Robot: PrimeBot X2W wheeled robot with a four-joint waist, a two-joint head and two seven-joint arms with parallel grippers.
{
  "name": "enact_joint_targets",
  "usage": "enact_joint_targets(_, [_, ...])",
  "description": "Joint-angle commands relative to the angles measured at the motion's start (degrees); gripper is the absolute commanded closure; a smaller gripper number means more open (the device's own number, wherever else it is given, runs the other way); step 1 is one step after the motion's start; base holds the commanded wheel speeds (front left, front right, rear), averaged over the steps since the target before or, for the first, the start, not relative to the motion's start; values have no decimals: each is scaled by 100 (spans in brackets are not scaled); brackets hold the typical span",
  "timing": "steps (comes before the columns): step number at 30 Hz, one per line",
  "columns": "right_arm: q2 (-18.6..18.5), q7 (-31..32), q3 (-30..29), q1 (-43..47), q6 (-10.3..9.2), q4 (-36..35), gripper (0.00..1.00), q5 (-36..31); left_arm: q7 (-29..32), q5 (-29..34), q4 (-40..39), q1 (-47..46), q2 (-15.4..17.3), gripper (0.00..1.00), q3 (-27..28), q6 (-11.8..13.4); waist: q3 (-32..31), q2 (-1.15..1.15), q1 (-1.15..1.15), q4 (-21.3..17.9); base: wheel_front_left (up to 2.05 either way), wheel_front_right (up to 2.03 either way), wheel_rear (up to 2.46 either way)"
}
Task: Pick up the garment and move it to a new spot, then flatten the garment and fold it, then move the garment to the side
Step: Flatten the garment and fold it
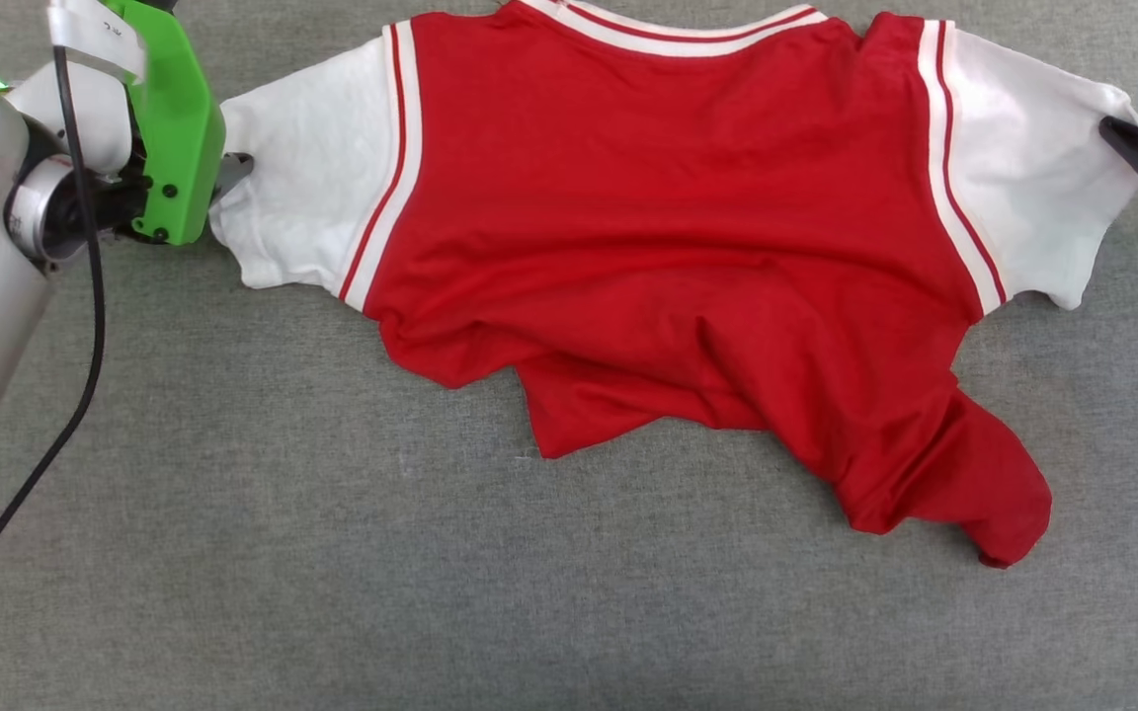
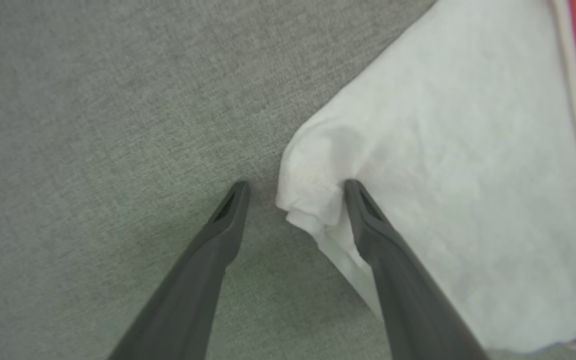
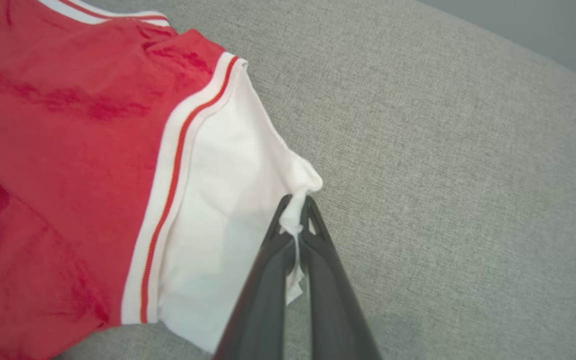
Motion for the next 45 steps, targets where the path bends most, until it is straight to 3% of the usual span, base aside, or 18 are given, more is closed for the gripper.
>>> enact_joint_targets(1, [15,-43,36,-97,-4,36,100,-15,84,-138,106,247,-59,0,-270,-15,59,0,0,-29,0,0,0])
enact_joint_targets(2, [9,-56,52,-105,-4,54,100,-12,100,-177,95,267,-45,41,-359,-15,62,0,0,-22,0,0,0])
enact_joint_targets(3, [2,-70,69,-116,-4,77,100,-7,118,-234,73,278,-30,100,-462,-15,59,0,0,-8,0,0,0])
enact_joint_targets(10, [20,-257,136,-273,-4,217,100,24,-641,-366,-92,89,124,100,-759,-15,-234,0,0,103,0,0,0])
enact_joint_targets(15, [-41,-659,137,-264,-4,322,100,2,-1707,-314,-441,-72,333,100,-885,-15,-708,0,0,258,0,0,0])
enact_joint_targets(25, [-277,-1399,-156,-165,-4,347,100,1,-3125,-36,-1155,-233,778,100,-739,7,-1548,0,0,514,0,0,0])
enact_joint_targets(37, [-344,-1661,-546,-634,-4,79,100,-151,-3536,378,-2250,-775,812,100,-421,472,-2029,0,0,526,0,0,0])
enact_joint_targets(45, [-121,-1518,-576,-1536,-4,271,100,-481,-3555,427,-2071,-1415,516,100,-217,518,-1612,0,0,444,0,0,0])
